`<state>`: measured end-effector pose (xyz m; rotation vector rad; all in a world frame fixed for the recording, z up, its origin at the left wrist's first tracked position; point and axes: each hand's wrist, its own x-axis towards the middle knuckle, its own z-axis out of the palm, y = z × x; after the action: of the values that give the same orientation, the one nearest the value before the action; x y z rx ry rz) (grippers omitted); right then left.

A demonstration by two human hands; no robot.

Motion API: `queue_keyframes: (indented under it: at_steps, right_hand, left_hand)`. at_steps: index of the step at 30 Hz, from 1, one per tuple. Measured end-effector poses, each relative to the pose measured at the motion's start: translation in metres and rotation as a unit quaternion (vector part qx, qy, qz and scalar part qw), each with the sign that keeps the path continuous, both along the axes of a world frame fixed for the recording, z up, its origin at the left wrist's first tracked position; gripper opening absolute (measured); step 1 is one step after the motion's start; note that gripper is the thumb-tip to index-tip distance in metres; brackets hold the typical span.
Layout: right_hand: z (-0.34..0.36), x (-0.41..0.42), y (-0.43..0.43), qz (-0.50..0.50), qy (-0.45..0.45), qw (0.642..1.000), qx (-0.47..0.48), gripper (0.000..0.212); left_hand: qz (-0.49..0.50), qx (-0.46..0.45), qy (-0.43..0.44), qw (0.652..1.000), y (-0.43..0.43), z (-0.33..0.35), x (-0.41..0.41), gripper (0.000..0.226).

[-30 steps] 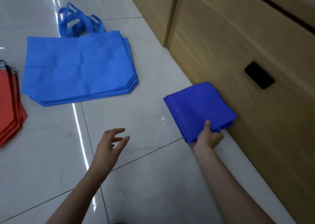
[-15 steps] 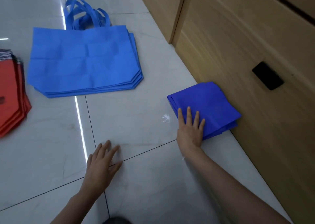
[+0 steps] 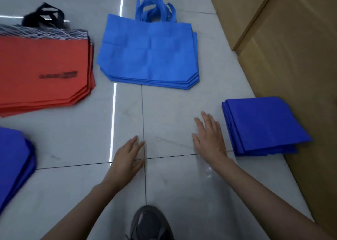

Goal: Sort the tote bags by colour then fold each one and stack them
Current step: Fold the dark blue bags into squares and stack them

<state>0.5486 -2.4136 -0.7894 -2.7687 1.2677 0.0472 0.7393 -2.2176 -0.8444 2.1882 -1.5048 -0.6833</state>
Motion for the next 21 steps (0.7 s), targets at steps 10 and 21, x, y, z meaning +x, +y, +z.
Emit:
queue_keyframes:
  at_steps: [10, 21]
  right_hand:
    - [-0.038, 0.131, 0.084, 0.320, 0.126, 0.927, 0.152, 0.068]
    - [-0.053, 0.152, 0.118, 0.309, 0.138, 0.932, 0.131, 0.085]
  left_hand:
    - [0.230, -0.002, -0.087, 0.969, 0.130, 0.029, 0.087, 0.052]
    - [0.424, 0.141, -0.046, 0.893, 0.209, 0.012, 0.135, 0.075]
